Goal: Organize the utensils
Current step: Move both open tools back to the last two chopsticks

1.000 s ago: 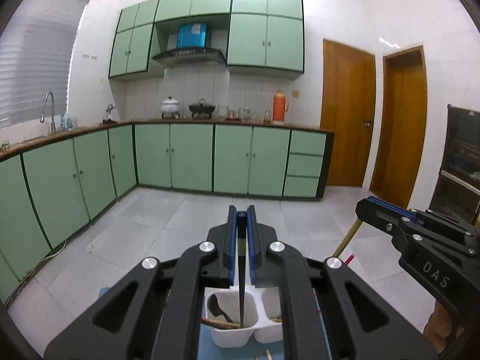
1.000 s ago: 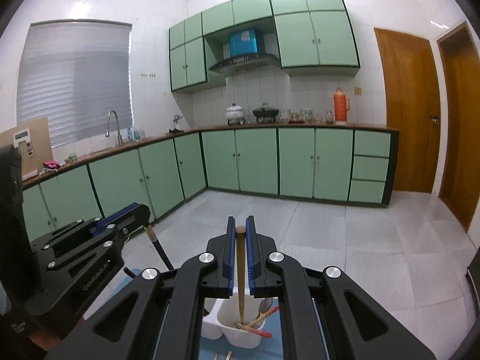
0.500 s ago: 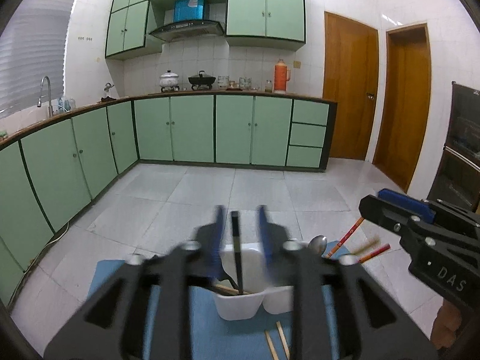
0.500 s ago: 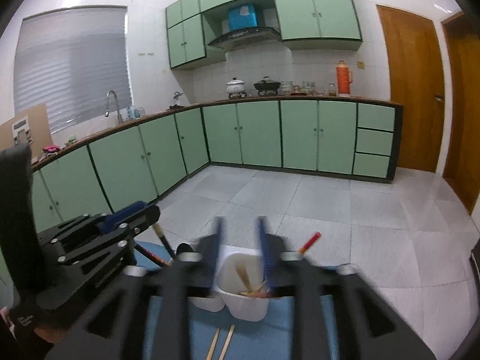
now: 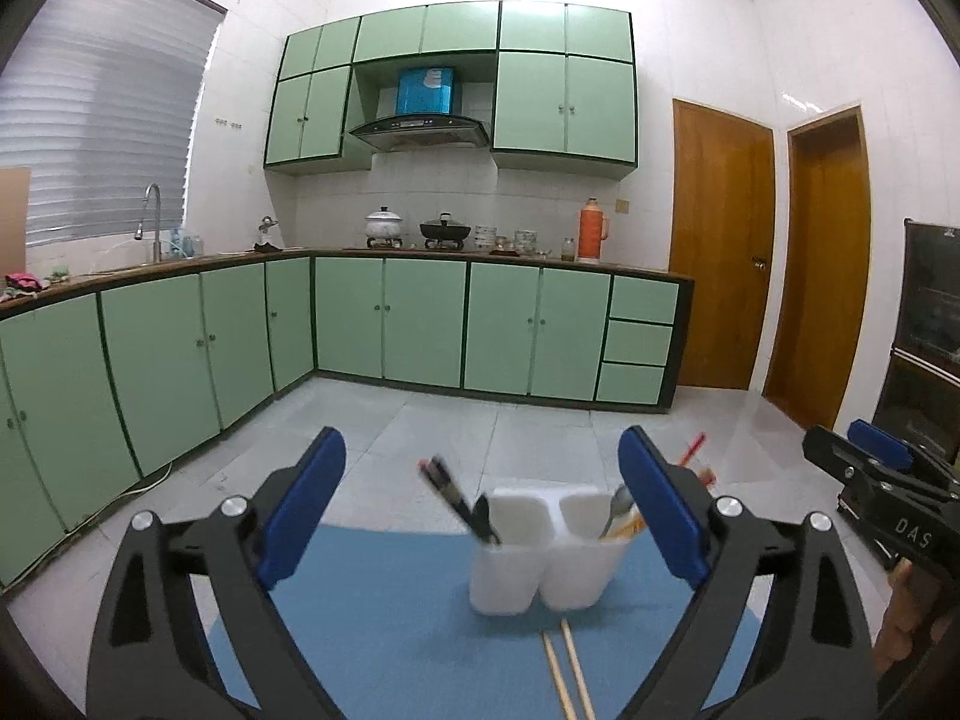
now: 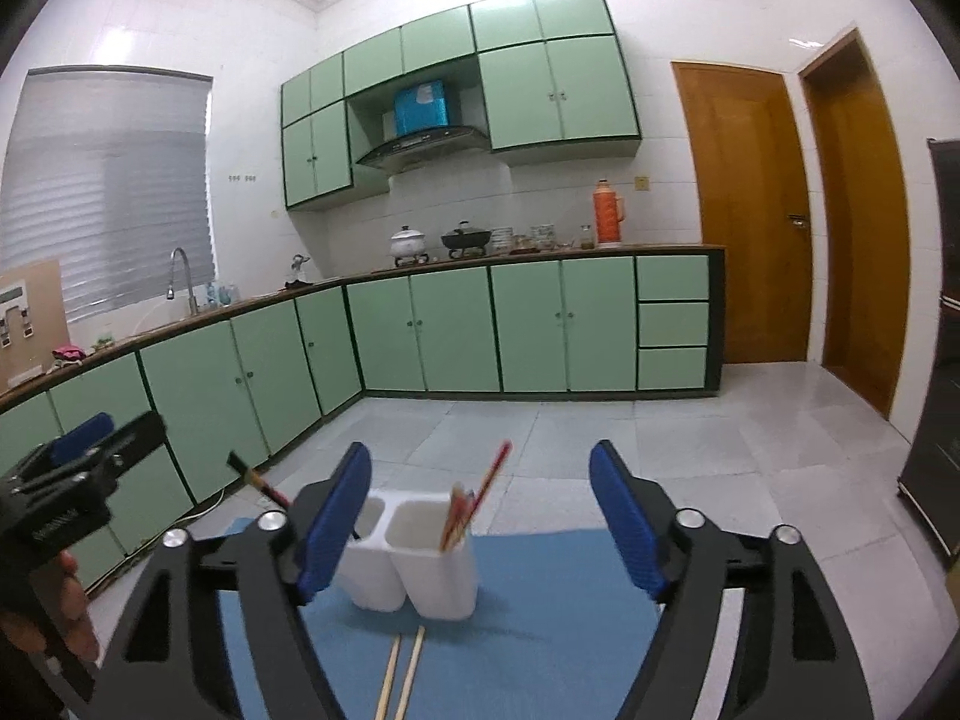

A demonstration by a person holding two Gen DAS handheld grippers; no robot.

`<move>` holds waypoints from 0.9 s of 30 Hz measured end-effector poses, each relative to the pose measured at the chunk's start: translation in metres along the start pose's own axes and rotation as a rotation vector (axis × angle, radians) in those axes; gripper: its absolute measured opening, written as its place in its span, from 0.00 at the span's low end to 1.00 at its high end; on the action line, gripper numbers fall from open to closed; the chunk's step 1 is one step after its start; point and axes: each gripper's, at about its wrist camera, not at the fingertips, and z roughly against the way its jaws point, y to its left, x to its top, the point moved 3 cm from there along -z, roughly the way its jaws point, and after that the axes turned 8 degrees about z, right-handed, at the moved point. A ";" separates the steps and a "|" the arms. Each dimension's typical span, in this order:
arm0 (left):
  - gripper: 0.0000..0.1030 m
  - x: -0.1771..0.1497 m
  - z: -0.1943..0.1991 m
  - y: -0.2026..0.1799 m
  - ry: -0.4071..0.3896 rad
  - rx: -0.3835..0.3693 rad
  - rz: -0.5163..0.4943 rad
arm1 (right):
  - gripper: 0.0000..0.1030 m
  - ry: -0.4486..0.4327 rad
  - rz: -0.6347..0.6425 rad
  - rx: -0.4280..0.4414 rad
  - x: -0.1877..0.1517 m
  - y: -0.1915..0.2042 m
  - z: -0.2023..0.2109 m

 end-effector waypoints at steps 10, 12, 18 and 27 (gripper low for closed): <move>0.91 -0.071 0.042 0.016 0.145 0.038 -0.012 | 0.78 0.129 0.015 0.002 -0.071 0.012 0.034; 0.91 -0.087 0.044 0.018 0.184 0.045 -0.022 | 0.78 0.161 0.023 -0.001 -0.087 0.015 0.036; 0.91 -0.135 0.052 0.032 0.281 0.082 -0.053 | 0.75 0.274 0.021 0.021 -0.141 0.031 0.041; 0.90 -0.192 0.057 0.052 0.404 0.119 -0.061 | 0.49 0.423 0.067 0.080 -0.203 0.063 0.038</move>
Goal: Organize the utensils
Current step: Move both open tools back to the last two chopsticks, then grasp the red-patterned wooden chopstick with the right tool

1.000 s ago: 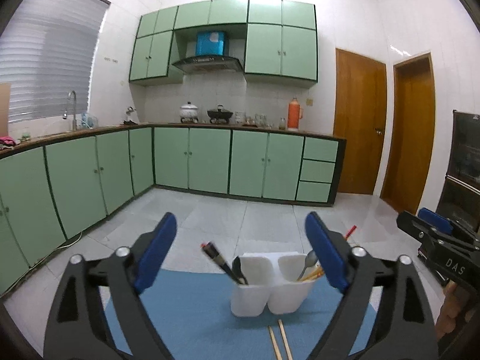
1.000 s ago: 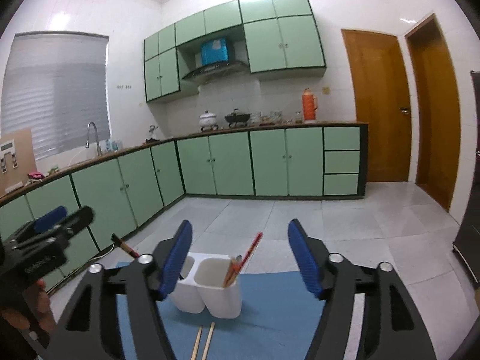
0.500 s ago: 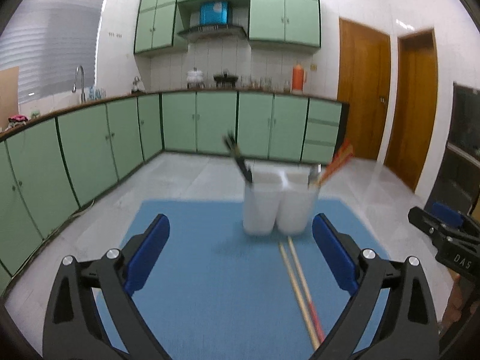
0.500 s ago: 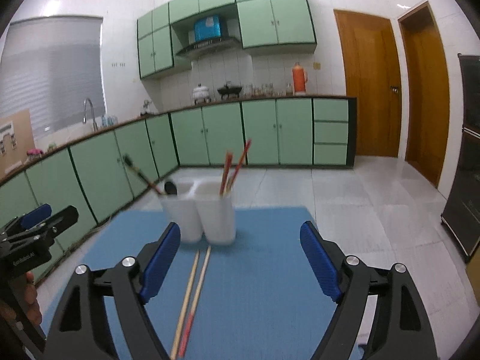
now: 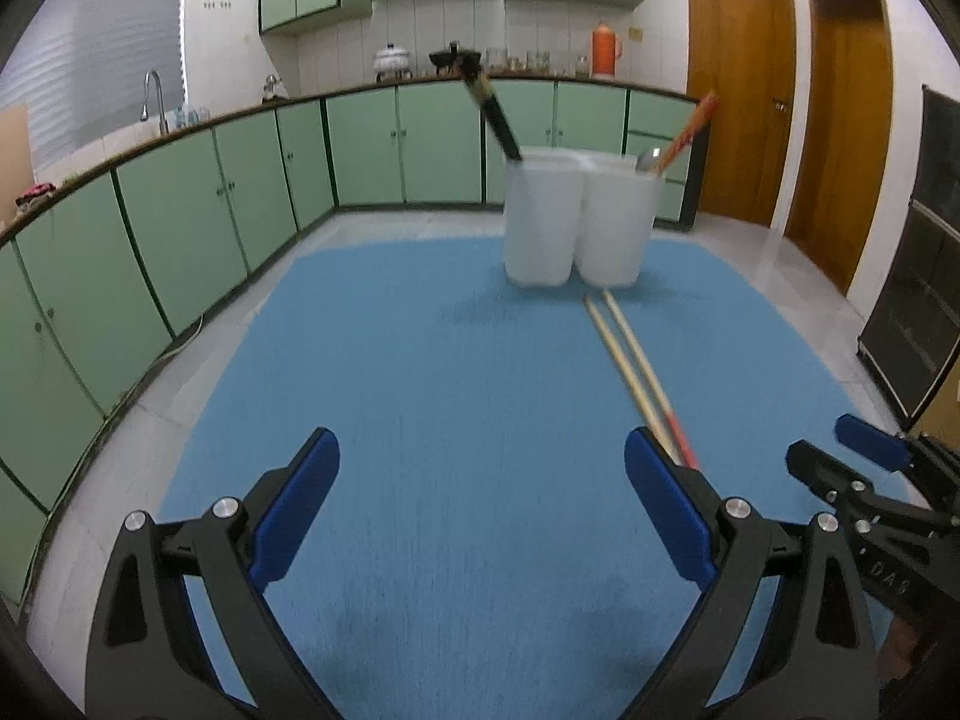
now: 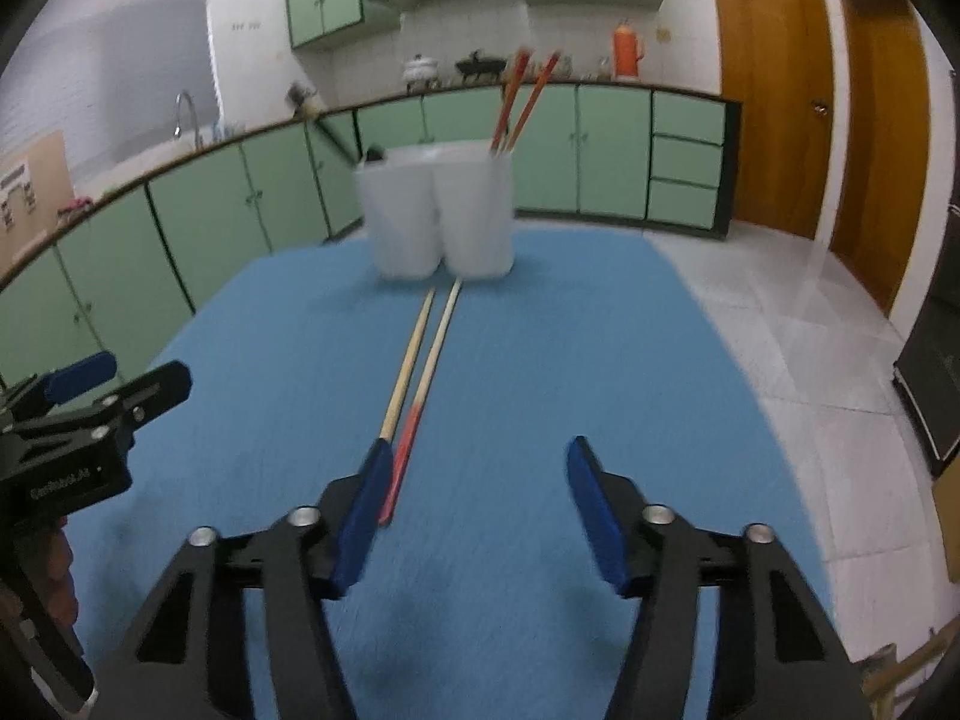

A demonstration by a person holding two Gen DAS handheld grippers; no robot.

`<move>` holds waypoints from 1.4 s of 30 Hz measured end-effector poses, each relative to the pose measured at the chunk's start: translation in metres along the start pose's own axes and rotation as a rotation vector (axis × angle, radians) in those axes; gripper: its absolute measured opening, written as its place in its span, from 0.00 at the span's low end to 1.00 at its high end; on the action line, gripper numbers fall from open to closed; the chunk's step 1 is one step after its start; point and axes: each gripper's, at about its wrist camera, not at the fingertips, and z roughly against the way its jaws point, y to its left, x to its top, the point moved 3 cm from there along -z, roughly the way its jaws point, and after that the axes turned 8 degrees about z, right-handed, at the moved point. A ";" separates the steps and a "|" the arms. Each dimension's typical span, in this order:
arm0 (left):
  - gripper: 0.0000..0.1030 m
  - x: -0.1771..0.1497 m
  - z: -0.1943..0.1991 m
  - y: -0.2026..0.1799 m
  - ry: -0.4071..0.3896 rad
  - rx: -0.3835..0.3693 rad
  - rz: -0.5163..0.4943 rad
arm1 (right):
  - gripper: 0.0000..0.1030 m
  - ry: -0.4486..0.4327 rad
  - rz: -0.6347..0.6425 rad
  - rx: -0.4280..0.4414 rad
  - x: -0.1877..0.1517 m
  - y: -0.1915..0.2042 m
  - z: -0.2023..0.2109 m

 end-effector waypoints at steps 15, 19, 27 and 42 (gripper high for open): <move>0.90 -0.025 -0.012 0.018 0.082 0.023 0.019 | 0.27 0.107 0.072 0.050 -0.016 0.029 -0.029; 0.91 -0.024 -0.012 0.019 0.080 0.020 0.027 | 0.25 0.114 0.079 0.037 -0.016 0.033 -0.032; 0.91 -0.022 -0.013 0.020 0.078 0.014 0.050 | 0.21 0.132 0.083 0.026 -0.012 0.038 -0.038; 0.91 -0.020 -0.015 0.028 0.082 0.007 0.080 | 0.06 0.149 -0.004 0.015 -0.014 0.014 -0.037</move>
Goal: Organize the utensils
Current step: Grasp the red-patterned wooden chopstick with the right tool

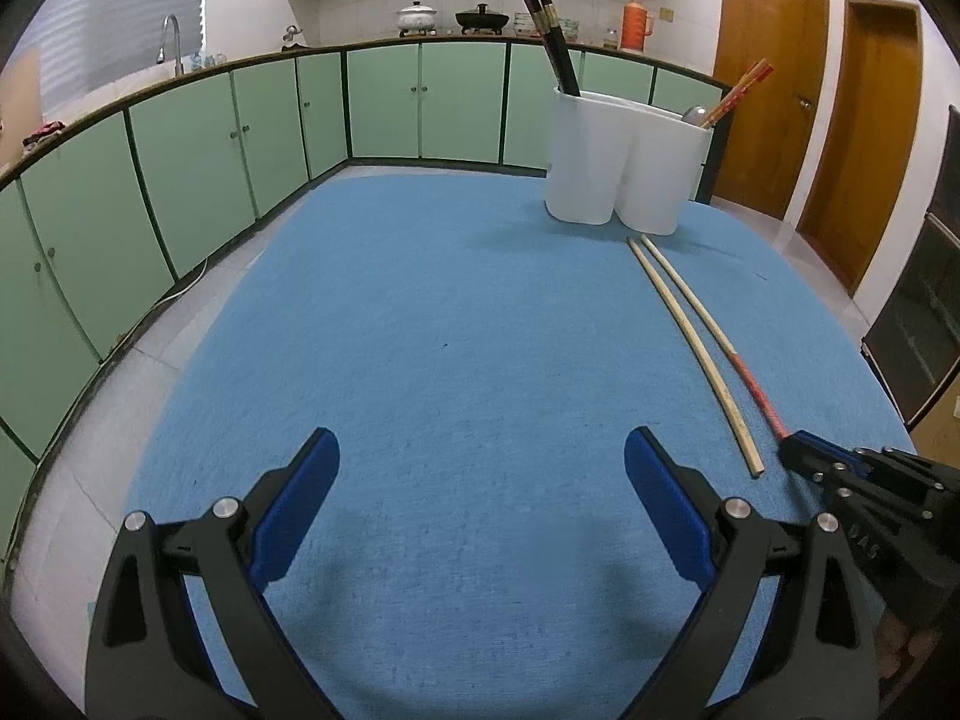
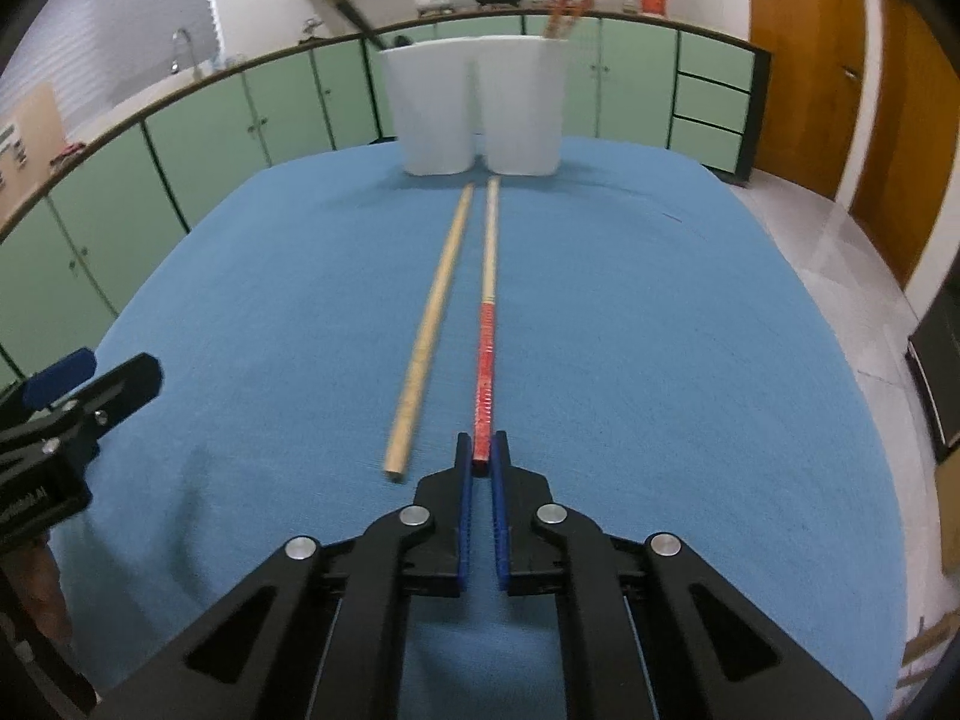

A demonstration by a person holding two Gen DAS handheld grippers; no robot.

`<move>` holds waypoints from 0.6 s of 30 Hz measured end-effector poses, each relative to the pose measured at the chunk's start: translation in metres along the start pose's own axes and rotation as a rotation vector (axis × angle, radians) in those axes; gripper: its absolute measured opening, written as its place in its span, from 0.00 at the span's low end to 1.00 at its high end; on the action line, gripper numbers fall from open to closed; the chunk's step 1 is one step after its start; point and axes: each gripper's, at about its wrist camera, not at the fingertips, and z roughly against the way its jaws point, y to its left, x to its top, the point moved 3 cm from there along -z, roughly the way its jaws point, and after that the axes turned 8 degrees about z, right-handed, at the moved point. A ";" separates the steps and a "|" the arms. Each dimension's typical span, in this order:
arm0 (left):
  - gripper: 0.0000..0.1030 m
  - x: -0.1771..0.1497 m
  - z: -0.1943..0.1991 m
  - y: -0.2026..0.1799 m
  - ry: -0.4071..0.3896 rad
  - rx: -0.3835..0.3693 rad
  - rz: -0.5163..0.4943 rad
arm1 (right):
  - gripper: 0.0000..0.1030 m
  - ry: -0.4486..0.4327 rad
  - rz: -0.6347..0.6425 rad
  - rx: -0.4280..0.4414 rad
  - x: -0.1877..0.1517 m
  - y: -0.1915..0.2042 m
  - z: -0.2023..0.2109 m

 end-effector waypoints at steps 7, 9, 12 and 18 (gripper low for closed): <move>0.90 -0.001 -0.001 -0.005 0.003 -0.007 -0.010 | 0.09 -0.010 -0.008 0.011 -0.001 0.000 0.000; 0.91 -0.001 -0.001 -0.006 0.002 -0.008 -0.011 | 0.10 -0.010 -0.005 0.012 0.000 0.000 -0.002; 0.91 -0.001 0.000 -0.007 0.003 -0.011 -0.010 | 0.09 -0.008 -0.020 0.021 0.001 -0.003 -0.004; 0.91 -0.004 0.004 -0.019 0.001 -0.029 -0.032 | 0.05 -0.017 -0.043 0.027 -0.001 -0.007 0.002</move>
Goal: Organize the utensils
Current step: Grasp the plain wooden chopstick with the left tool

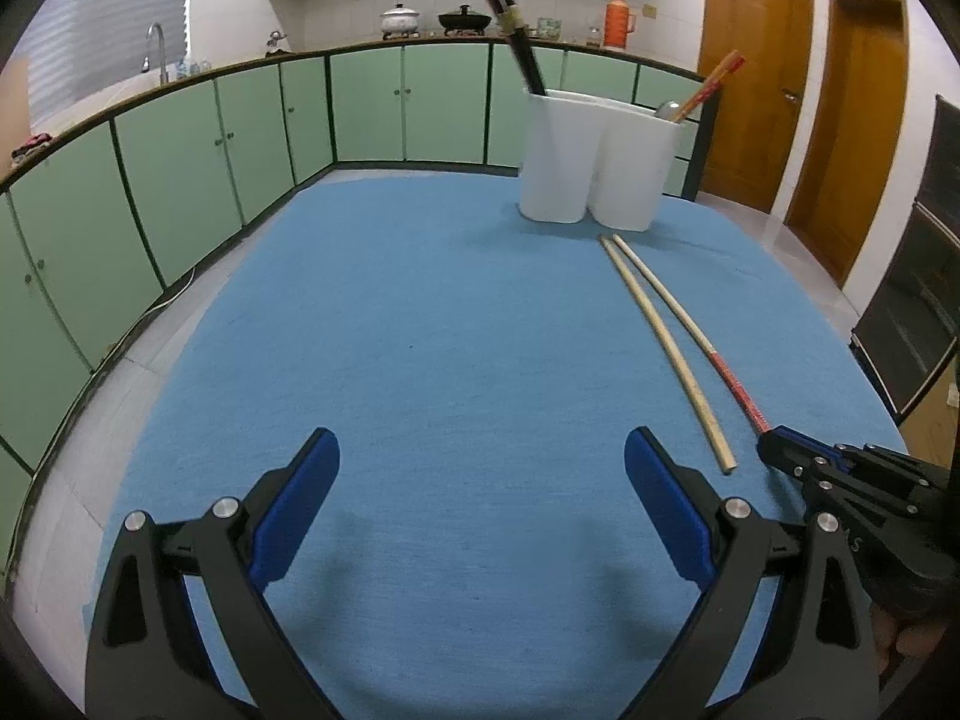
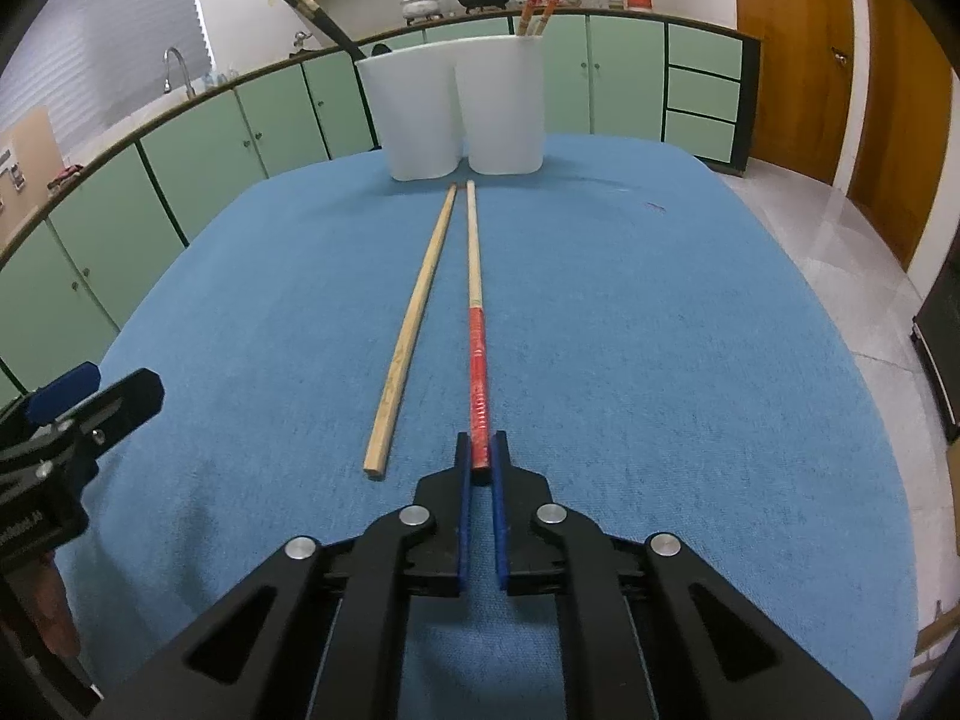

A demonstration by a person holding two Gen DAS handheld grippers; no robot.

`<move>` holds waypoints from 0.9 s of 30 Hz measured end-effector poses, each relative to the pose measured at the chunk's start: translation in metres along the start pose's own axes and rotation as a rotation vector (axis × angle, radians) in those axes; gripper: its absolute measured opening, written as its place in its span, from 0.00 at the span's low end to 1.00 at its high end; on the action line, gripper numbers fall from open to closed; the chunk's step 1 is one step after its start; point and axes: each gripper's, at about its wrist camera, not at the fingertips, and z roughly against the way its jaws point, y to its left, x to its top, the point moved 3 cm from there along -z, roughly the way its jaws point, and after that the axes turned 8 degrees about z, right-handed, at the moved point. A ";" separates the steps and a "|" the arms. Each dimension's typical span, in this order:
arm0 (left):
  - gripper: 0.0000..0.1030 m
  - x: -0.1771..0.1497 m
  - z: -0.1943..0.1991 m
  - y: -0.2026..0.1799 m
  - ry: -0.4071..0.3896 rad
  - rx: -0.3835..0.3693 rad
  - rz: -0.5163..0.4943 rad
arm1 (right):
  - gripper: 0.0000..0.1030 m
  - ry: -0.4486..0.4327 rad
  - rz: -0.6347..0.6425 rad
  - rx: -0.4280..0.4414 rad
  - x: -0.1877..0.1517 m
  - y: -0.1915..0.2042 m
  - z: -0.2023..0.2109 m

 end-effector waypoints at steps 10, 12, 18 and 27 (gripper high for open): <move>0.89 -0.012 -0.003 -0.054 0.035 -0.089 -0.046 | 0.05 -0.032 -0.092 -0.047 -0.019 -0.044 0.037; 0.77 -0.014 -0.008 -0.064 0.053 -0.100 -0.044 | 0.05 -0.033 -0.114 -0.053 -0.022 -0.055 0.040; 0.65 -0.023 -0.026 -0.086 0.108 -0.097 -0.043 | 0.05 -0.041 -0.141 -0.044 -0.025 -0.068 0.044; 0.44 -0.033 -0.038 -0.099 0.135 -0.056 -0.064 | 0.05 -0.048 -0.144 -0.028 -0.028 -0.070 0.043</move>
